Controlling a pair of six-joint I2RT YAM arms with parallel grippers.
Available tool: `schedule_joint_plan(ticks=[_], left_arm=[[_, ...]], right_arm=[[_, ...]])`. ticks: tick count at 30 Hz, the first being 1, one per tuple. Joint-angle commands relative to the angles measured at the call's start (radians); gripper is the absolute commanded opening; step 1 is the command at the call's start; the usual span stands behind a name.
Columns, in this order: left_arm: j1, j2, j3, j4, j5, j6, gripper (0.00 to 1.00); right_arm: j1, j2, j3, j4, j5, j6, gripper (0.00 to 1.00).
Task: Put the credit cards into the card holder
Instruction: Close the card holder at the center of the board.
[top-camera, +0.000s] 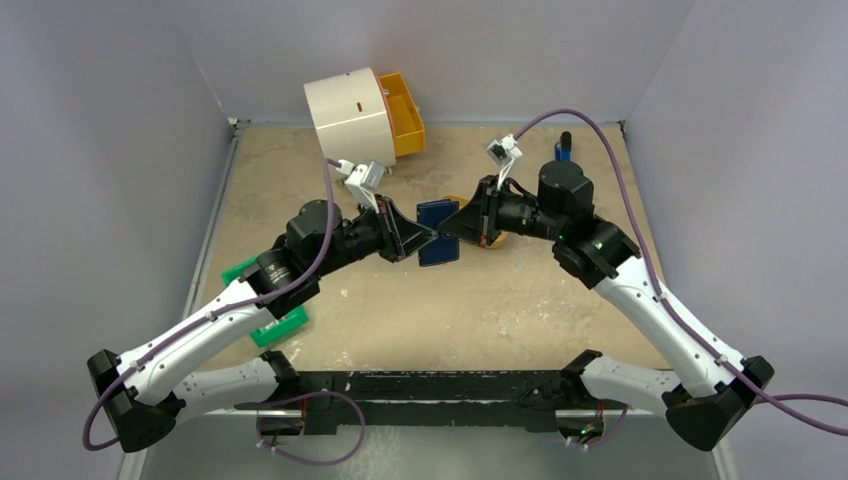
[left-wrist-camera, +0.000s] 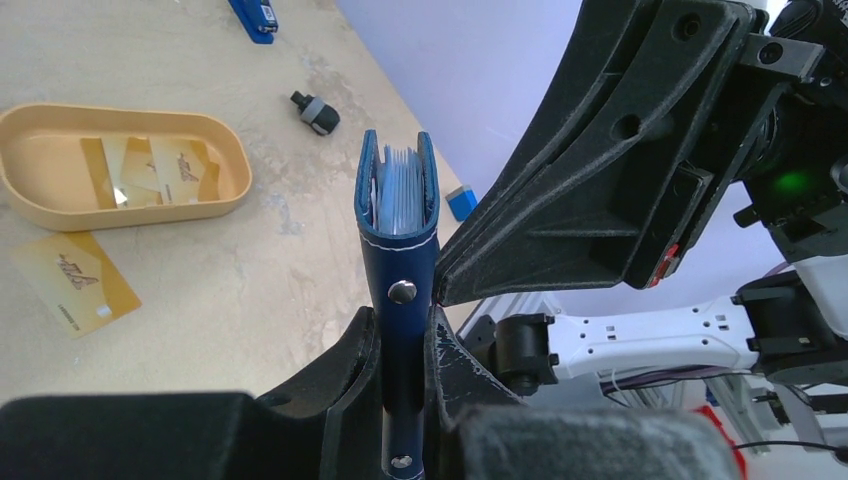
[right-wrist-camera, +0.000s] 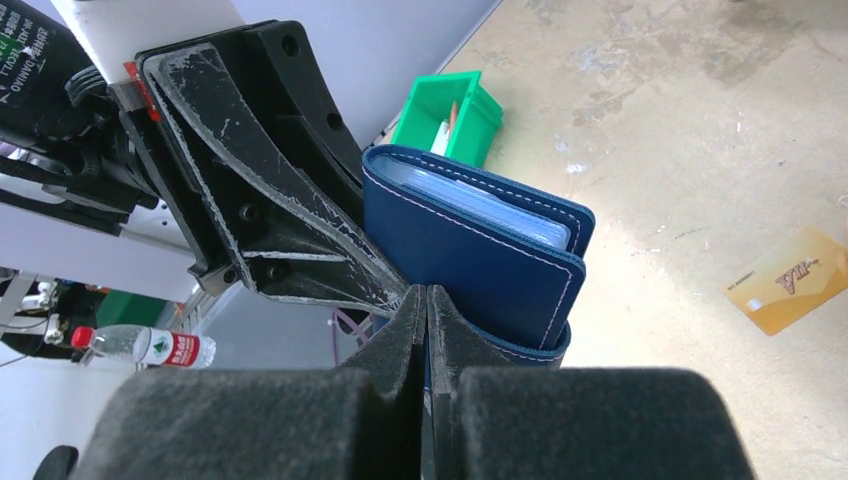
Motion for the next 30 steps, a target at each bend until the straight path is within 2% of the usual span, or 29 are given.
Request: schedule_joint_plan(ticks=[1, 2, 5, 7, 9, 13, 16, 18, 20, 24, 30], left_arm=[[-0.062, -0.058, 0.047, 0.124, 0.066, 0.033, 0.0], [-0.063, -0.062, 0.045, 0.089, 0.036, 0.044, 0.0], [-0.063, -0.075, 0.039, 0.02, -0.078, 0.064, 0.0], [-0.062, -0.09, 0.038, -0.027, -0.149, 0.078, 0.0], [-0.063, -0.118, 0.029, -0.063, -0.226, 0.085, 0.0], [-0.062, -0.219, -0.038, -0.051, -0.266, 0.093, 0.0], [-0.063, -0.293, -0.081, 0.021, -0.175, 0.092, 0.0], [-0.062, -0.317, -0.093, 0.078, -0.083, 0.078, 0.0], [-0.061, -0.323, -0.093, 0.139, -0.011, 0.049, 0.0], [-0.062, -0.31, -0.091, 0.26, 0.086, -0.007, 0.0], [-0.062, -0.269, -0.077, 0.336, 0.127, -0.036, 0.0]], right_arm=[[0.003, 0.005, 0.013, 0.045, 0.016, -0.018, 0.0], [0.003, -0.006, 0.016, 0.042, -0.008, -0.019, 0.05], [0.005, -0.048, 0.036, 0.027, -0.048, -0.027, 0.36], [0.004, -0.087, 0.06, -0.016, -0.039, -0.059, 0.48], [0.004, -0.129, 0.076, -0.054, -0.015, -0.102, 0.55], [0.004, -0.21, 0.011, -0.039, -0.028, -0.12, 0.6], [0.004, -0.255, -0.094, 0.064, -0.081, -0.092, 0.64], [0.004, -0.275, -0.156, 0.206, -0.119, -0.03, 0.66], [0.004, -0.272, -0.208, 0.35, -0.196, 0.048, 0.68], [0.005, -0.231, -0.234, 0.528, -0.295, 0.148, 0.72], [0.013, -0.189, -0.255, 0.708, -0.368, 0.258, 0.72]])
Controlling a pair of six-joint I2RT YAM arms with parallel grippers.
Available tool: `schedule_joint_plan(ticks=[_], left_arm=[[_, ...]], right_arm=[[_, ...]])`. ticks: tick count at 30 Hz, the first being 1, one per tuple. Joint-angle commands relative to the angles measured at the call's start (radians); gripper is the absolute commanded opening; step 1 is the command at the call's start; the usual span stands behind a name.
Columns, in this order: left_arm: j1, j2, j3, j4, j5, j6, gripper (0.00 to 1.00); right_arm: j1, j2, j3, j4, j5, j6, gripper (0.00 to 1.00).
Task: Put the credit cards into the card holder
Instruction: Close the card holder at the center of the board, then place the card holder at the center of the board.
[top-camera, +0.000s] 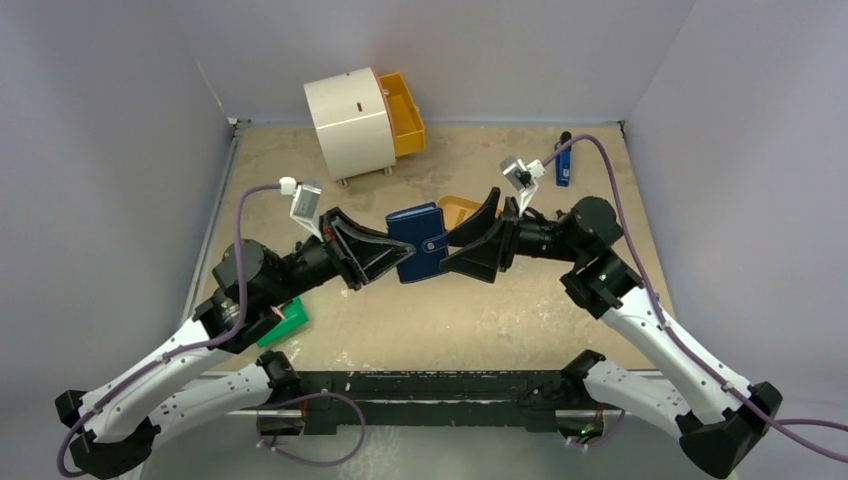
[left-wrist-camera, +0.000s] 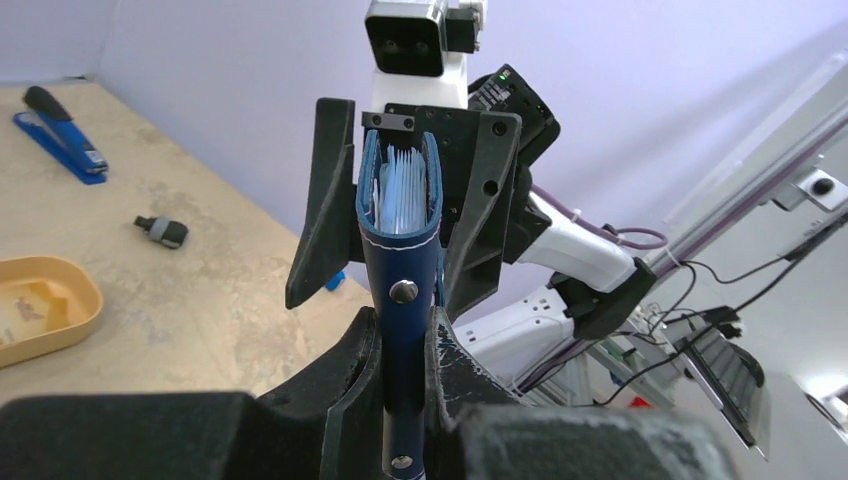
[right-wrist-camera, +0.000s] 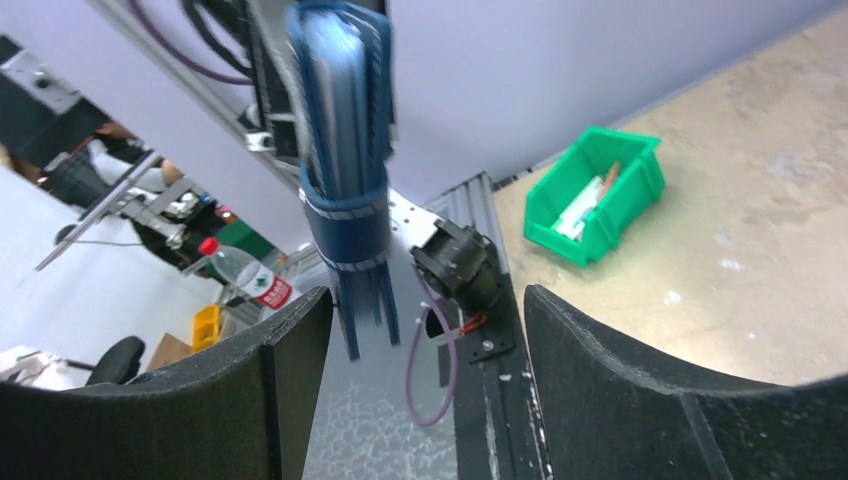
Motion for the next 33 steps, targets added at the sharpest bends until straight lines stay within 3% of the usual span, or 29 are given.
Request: schedule_joint_plan(ticks=[1, 5, 9, 15, 17, 22, 23, 25, 28, 30, 33], left_arm=[[-0.004, 0.024, 0.022, 0.168, 0.078, -0.044, 0.0], [-0.004, 0.045, 0.027, 0.18, 0.087, -0.043, 0.0], [-0.004, 0.053, 0.029, 0.194, 0.09, -0.046, 0.0], [-0.005, 0.049, 0.03, 0.205, 0.06, -0.045, 0.0], [-0.003, 0.047, 0.029, 0.207, 0.053, -0.045, 0.0], [-0.003, 0.053, 0.026, 0.182, 0.036, -0.036, 0.0], [-0.004, 0.053, 0.028, 0.153, 0.024, -0.024, 0.05], [-0.004, 0.05, 0.039, 0.047, -0.073, 0.003, 0.43], [-0.003, 0.021, 0.05, -0.205, -0.428, 0.019, 0.7], [-0.003, -0.013, 0.039, -0.303, -0.622, 0.003, 0.82], [-0.004, -0.052, 0.025, -0.465, -0.893, -0.038, 0.84]], right_arm=[[0.008, -0.001, -0.005, 0.274, -0.102, 0.124, 0.71], [0.01, 0.005, -0.027, 0.356, -0.128, 0.181, 0.68], [0.021, 0.016, -0.026, 0.351, -0.135, 0.186, 0.6], [0.06, 0.044, -0.001, 0.281, -0.124, 0.146, 0.55], [0.071, 0.047, 0.008, 0.246, -0.109, 0.122, 0.46], [0.078, 0.04, 0.0, 0.249, -0.06, 0.11, 0.08], [0.079, 0.035, -0.001, 0.236, -0.033, 0.097, 0.05], [0.078, 0.025, 0.01, 0.15, 0.041, 0.039, 0.0], [0.077, 0.008, 0.026, -0.039, 0.18, -0.052, 0.0], [0.076, 0.008, 0.036, -0.129, 0.276, -0.104, 0.0], [0.077, 0.033, 0.054, -0.266, 0.418, -0.146, 0.0]])
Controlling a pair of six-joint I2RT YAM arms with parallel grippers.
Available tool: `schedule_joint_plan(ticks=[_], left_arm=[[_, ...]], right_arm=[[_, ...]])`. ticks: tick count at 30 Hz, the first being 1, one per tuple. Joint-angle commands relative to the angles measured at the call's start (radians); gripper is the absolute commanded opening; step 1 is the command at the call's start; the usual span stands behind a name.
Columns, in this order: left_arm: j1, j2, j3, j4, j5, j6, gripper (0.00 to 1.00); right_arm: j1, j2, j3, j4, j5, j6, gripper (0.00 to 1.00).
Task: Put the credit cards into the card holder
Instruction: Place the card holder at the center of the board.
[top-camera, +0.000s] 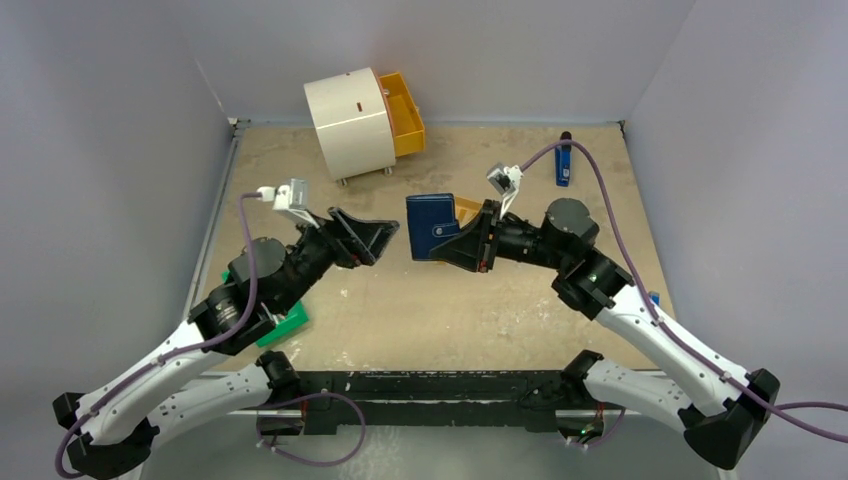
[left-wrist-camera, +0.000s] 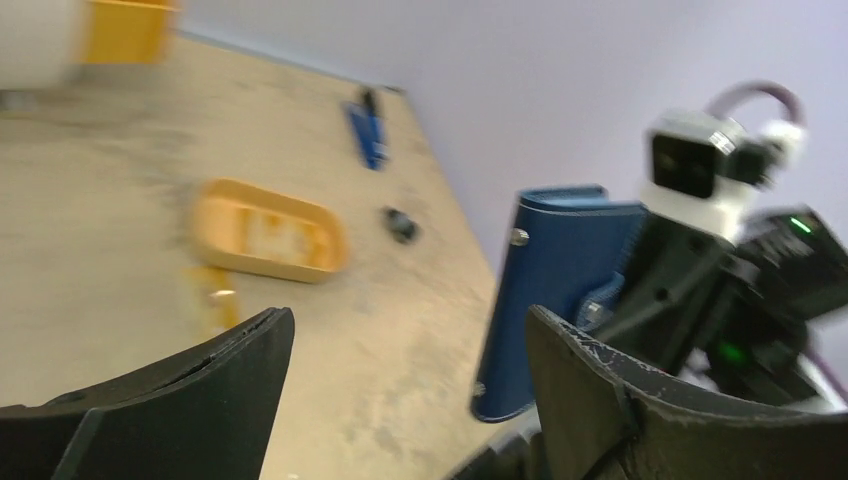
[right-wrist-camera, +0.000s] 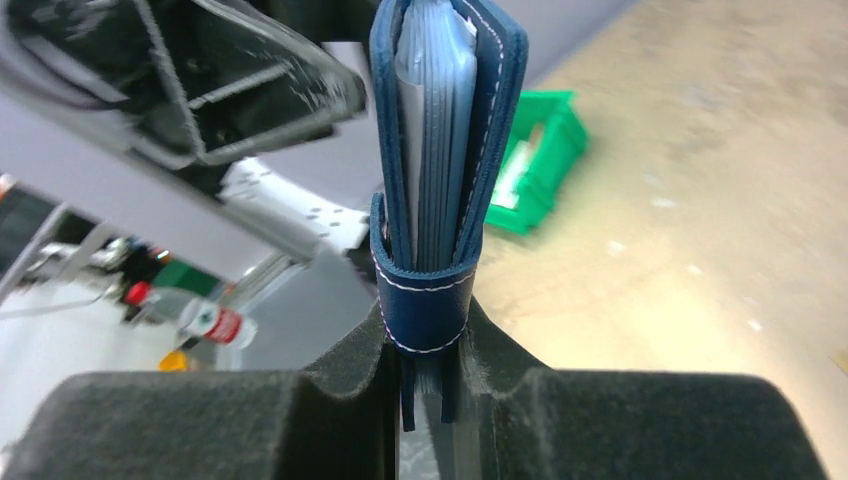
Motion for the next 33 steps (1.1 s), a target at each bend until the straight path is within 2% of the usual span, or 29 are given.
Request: schedule_joint_plan(ticks=[1, 4, 8, 12, 22, 27, 33], left_arm=[[0.0, -0.053, 0.022, -0.328, -0.542, -0.047, 0.84], [0.0, 0.005, 0.062, -0.565, -0.72, -0.145, 0.84], [0.0, 0.063, 0.077, -0.659, -0.755, -0.19, 0.81], [0.0, 0.044, 0.045, -0.619, -0.745, -0.174, 0.79], [-0.002, 0.009, -0.045, -0.509, -0.662, -0.139, 0.77], [-0.001, 0.025, -0.061, -0.483, -0.613, -0.14, 0.79], [-0.001, 0.021, -0.113, -0.418, -0.522, -0.148, 0.76]], right_arm=[[0.0, 0.02, 0.068, -0.234, 0.278, -0.125, 0.0], [-0.001, 0.086, 0.051, -0.293, 0.35, -0.133, 0.0], [-0.001, 0.182, 0.005, -0.317, 0.369, -0.147, 0.0], [-0.001, 0.258, -0.049, -0.264, 0.384, -0.133, 0.0], [0.013, 0.374, -0.218, -0.013, 0.283, 0.088, 0.0], [0.079, 0.441, -0.19, -0.002, 0.311, 0.106, 0.0], [0.085, 0.519, -0.149, 0.008, 0.347, 0.155, 0.0]])
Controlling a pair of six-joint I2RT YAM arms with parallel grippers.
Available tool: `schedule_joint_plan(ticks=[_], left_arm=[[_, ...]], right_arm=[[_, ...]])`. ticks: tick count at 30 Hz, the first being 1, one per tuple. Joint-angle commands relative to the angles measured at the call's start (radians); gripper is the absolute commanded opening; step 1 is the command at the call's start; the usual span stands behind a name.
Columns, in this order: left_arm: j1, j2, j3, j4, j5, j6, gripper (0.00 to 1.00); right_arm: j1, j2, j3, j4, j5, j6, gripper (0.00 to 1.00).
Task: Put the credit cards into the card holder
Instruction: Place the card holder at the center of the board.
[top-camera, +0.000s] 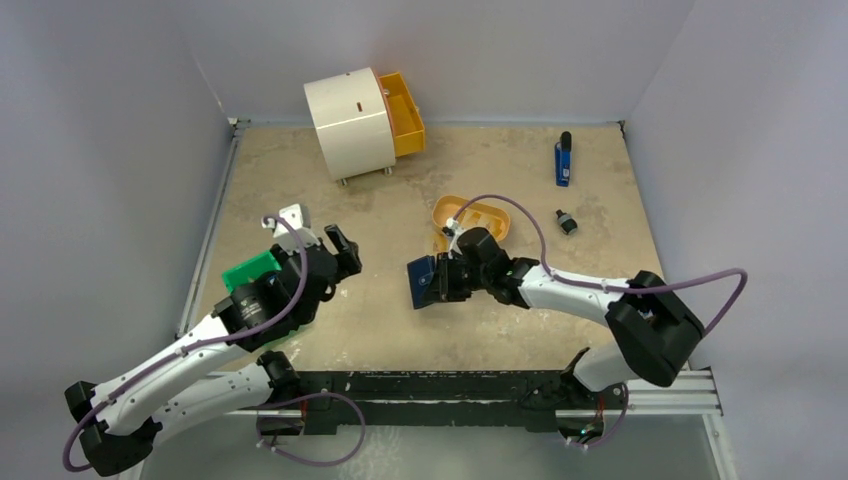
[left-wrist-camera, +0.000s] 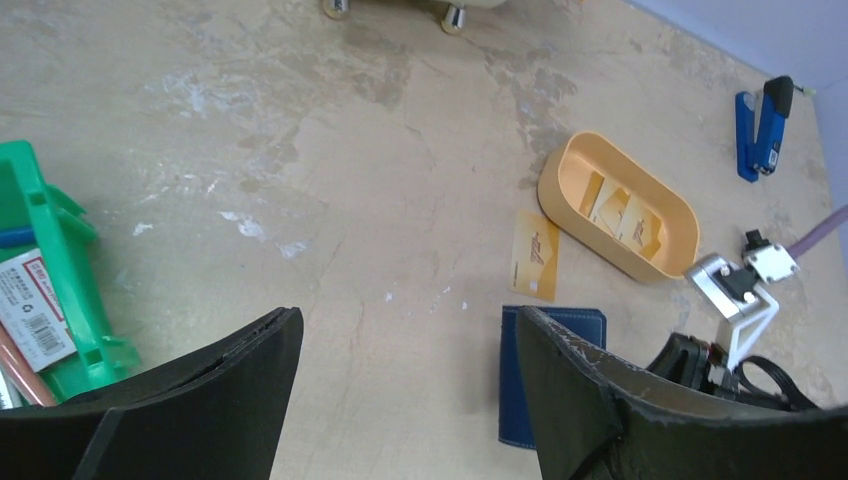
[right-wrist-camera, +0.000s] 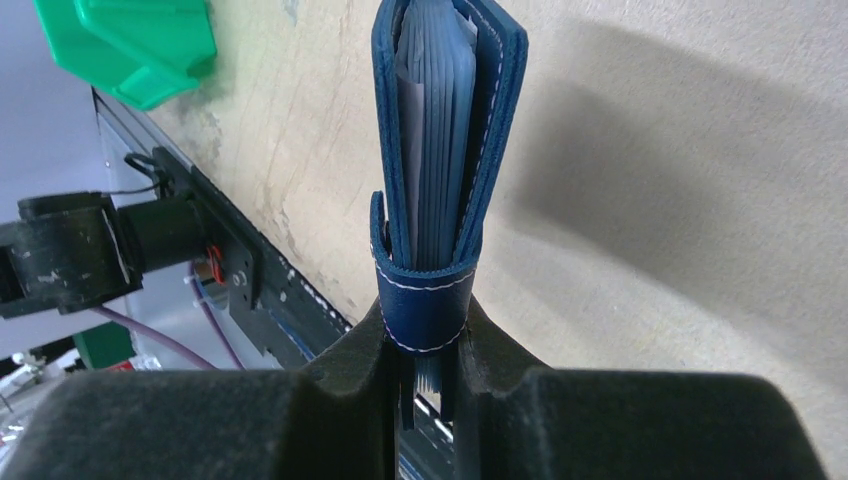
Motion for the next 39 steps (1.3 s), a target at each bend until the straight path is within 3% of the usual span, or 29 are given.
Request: schedule_joint_plan(ticks=[1, 12, 19, 22, 39], left_arm=[[-0.002, -0.009, -0.026, 0.08, 0.071, -0.001, 0.76], [-0.002, -0.032, -0.044, 0.048, 0.096, -0.01, 0.75], [-0.001, -0.022, -0.059, 0.056, 0.111, -0.022, 0.74], [-0.002, -0.015, -0.06, 0.058, 0.112, -0.022, 0.74], [-0.002, -0.003, -0.065, 0.055, 0.127, -0.024, 0.73]], right_arm=[[-0.002, 0.053, 0.07, 0.089, 0.025, 0.074, 0.0], [-0.002, 0.191, 0.081, 0.164, -0.021, 0.171, 0.01], [-0.002, 0.173, 0.099, 0.083, 0.02, 0.141, 0.33], [-0.002, 0.151, 0.103, 0.02, 0.052, 0.11, 0.42], [-0.004, 0.17, 0.126, -0.093, 0.139, 0.071, 0.43]])
